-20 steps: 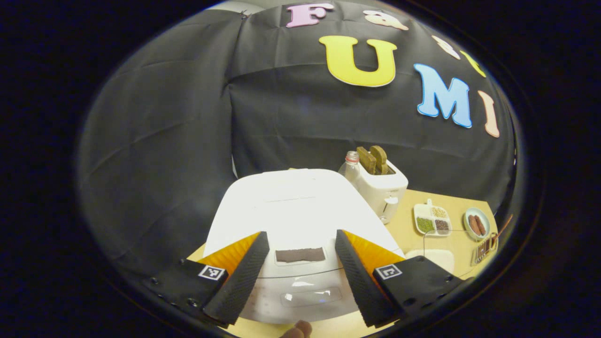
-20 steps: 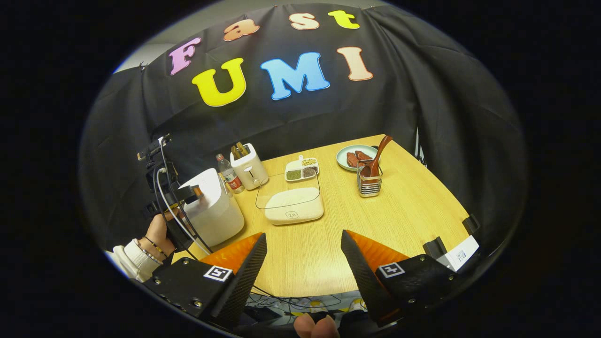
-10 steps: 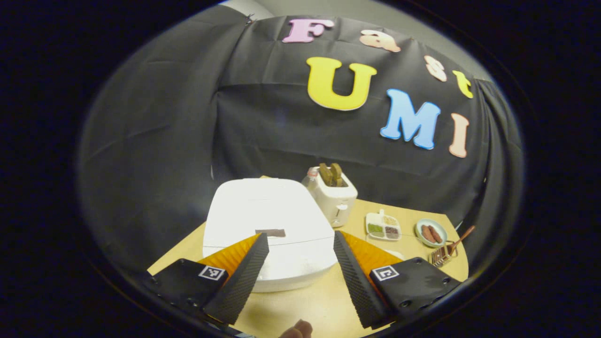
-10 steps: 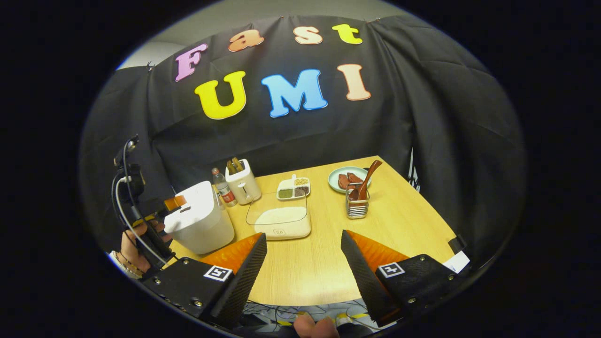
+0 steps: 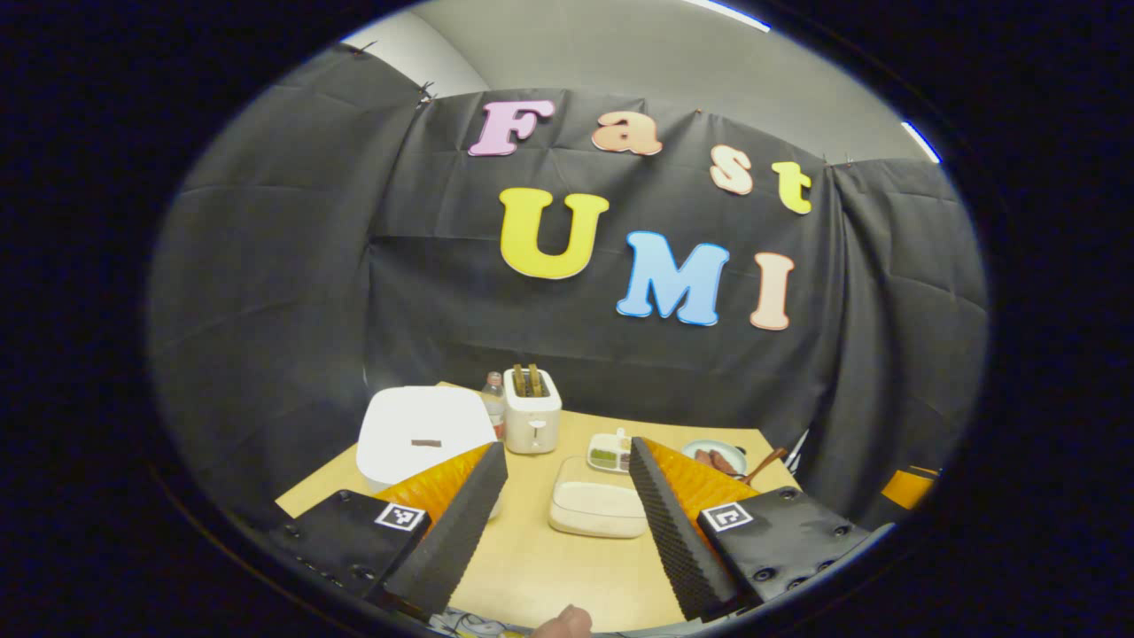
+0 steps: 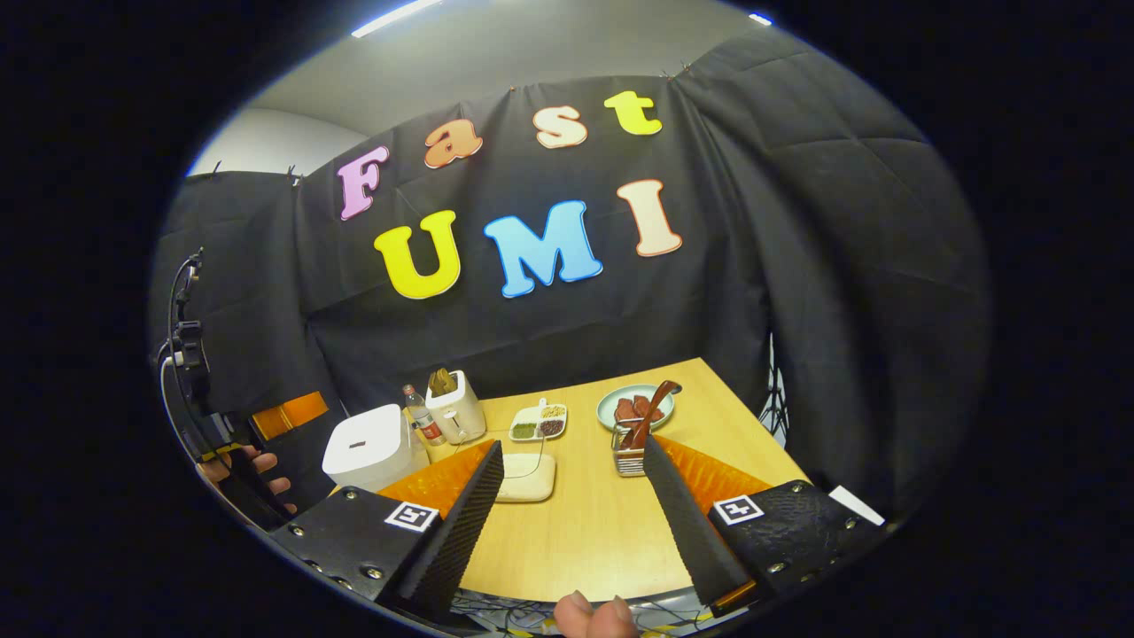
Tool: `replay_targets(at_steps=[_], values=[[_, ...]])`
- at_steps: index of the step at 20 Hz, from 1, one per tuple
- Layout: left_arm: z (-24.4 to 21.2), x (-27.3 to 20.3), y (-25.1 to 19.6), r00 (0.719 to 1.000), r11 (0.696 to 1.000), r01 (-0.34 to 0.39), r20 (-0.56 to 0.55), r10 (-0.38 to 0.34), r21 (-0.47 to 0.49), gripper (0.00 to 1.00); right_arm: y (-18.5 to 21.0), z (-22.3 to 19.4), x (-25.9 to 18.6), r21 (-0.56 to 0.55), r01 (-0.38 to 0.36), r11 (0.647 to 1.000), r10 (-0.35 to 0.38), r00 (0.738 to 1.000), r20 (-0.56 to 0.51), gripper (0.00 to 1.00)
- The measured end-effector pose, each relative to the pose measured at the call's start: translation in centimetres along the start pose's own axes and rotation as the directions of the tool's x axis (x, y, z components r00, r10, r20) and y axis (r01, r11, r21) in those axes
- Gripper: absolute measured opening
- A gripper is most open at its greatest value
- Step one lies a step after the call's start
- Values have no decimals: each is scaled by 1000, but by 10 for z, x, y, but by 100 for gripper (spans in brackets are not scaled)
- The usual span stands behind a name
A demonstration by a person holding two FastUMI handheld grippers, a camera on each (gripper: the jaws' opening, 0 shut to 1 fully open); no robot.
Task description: Close the left gripper, press the button to open the rice cooker; take a wooden spoon from the chopstick holder with the right hand, scoop a spoonful of rice and pour it into the rice cooker, then put the wooden spoon back into the chopstick holder.
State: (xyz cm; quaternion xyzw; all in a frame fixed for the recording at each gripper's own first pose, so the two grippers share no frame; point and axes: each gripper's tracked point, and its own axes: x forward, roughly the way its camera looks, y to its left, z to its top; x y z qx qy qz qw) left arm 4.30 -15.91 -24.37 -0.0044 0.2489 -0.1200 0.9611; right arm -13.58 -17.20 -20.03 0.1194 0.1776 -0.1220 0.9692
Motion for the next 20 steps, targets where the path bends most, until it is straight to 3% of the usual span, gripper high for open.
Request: replay_targets(at_steps=[5, 7, 10, 17, 20], values=[[30, -74, -75, 996, 997, 24, 78, -30, 80, 94, -64, 36, -16, -27, -15, 1000, 17, 997, 70, 97], [47, -94, -87, 994, 994, 31, 100, -42, 109, 100, -76, 55, -22, -7, -15, 1000, 16, 995, 99, 97], [67, -104, -92, 991, 994, 41, 124, -54, 104, 94, -78, 82, -25, -2, -10, 1000, 10, 989, 145, 96], [67, -110, -85, 986, 994, 92, 133, -98, 57, 100, -35, 113, -19, -87, -20, 996, 37, 980, 196, 96], [70, -116, -61, 986, 997, 75, 147, -78, 28, 94, -5, 112, -7, -85, -45, 995, 59, 982, 179, 97]])
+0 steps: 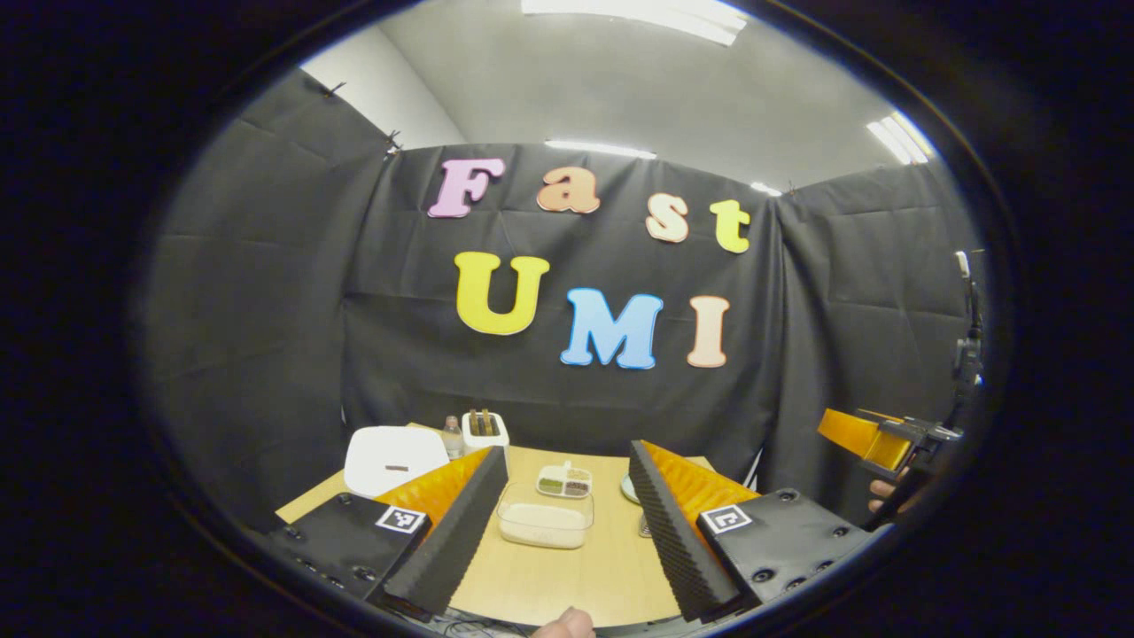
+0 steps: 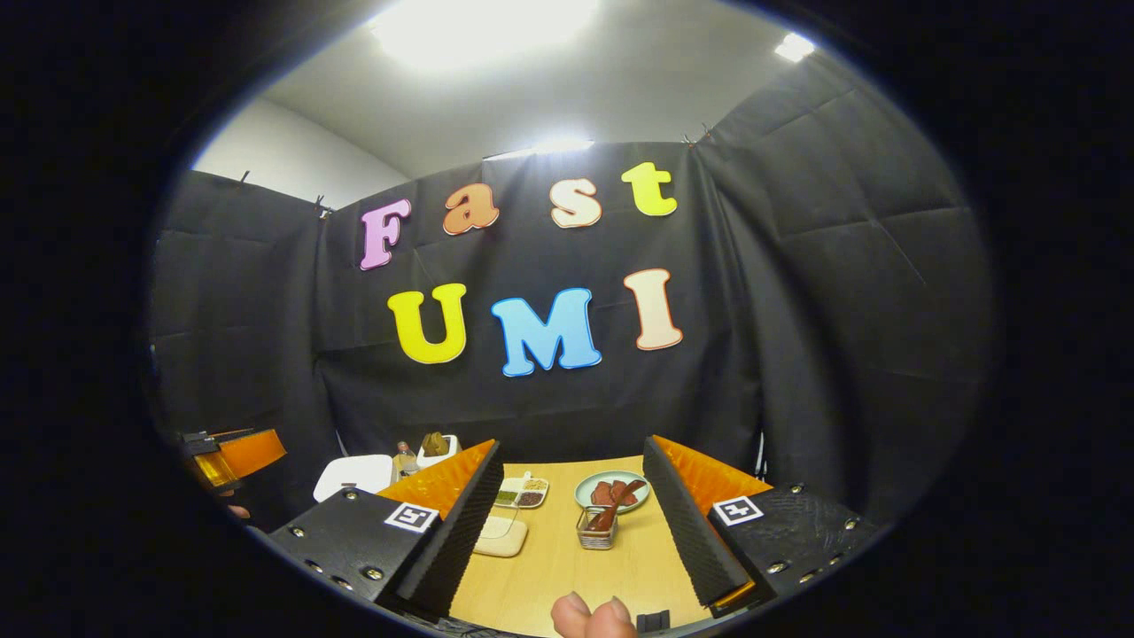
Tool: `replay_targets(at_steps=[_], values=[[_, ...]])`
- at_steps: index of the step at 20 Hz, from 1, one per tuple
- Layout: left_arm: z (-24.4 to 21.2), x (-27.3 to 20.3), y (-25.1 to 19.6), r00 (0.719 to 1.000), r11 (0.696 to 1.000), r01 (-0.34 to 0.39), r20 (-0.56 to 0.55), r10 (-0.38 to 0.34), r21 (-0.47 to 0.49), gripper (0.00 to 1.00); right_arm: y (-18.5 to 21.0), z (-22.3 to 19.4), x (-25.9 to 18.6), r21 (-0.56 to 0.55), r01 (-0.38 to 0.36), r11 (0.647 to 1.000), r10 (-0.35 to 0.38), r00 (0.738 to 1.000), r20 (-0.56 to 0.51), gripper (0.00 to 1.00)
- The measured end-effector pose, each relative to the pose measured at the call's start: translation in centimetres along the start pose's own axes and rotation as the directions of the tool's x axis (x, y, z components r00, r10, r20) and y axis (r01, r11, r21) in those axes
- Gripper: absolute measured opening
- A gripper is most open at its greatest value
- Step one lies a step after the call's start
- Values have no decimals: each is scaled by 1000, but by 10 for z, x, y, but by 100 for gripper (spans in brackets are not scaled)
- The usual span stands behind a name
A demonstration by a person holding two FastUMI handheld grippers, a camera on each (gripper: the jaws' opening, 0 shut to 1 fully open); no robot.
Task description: Close the left gripper, press the button to open the rice cooker; take a wooden spoon from the chopstick holder with the right hand, scoop a spoonful of rice and pour it into the rice cooker, then put the wooden spoon back into the chopstick holder.
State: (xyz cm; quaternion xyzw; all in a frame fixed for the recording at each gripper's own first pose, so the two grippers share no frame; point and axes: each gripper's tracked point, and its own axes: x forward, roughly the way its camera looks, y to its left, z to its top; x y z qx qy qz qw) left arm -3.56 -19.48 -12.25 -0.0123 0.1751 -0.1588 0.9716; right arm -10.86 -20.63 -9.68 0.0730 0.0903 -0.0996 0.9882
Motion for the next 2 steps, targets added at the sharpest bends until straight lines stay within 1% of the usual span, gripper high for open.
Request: replay_targets(at_steps=[1, 2], values=[[0, -2, 6, 1000, 1000, -2, 3, 2, -13, 97, 8, 2, 6, -2, -8, 1000, 8, 1000, -2, 97], [-1, -5, 14, 1000, 1000, -8, 5, 8, -19, 97, 16, 4, 8, -12, -16, 1000, 16, 1000, 0, 97]])
